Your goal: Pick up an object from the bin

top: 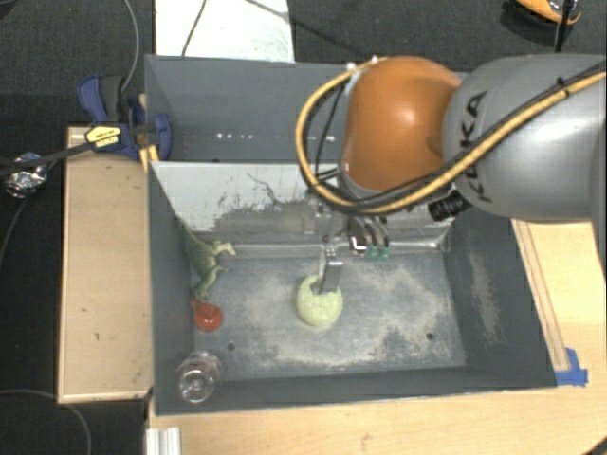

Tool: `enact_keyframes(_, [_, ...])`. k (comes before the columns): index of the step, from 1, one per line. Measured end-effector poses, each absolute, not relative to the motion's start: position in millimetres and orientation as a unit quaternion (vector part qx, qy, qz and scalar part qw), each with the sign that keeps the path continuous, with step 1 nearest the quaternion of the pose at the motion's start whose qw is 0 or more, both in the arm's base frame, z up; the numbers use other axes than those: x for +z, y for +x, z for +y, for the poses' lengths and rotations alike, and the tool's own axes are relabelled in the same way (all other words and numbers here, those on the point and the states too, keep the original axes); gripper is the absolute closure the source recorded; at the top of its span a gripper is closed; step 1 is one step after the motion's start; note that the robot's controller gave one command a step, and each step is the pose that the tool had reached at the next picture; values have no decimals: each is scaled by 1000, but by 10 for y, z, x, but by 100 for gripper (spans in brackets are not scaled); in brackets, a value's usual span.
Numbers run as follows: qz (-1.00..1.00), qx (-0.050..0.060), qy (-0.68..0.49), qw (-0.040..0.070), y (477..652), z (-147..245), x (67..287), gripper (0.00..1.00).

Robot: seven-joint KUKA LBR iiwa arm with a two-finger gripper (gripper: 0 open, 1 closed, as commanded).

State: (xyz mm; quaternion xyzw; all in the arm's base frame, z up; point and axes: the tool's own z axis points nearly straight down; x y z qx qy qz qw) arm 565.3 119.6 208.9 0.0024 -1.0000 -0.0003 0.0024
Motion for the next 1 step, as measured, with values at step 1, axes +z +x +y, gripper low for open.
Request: enact_keyframes(1, [-1000,0,2,2,5650,1193,2105,0])
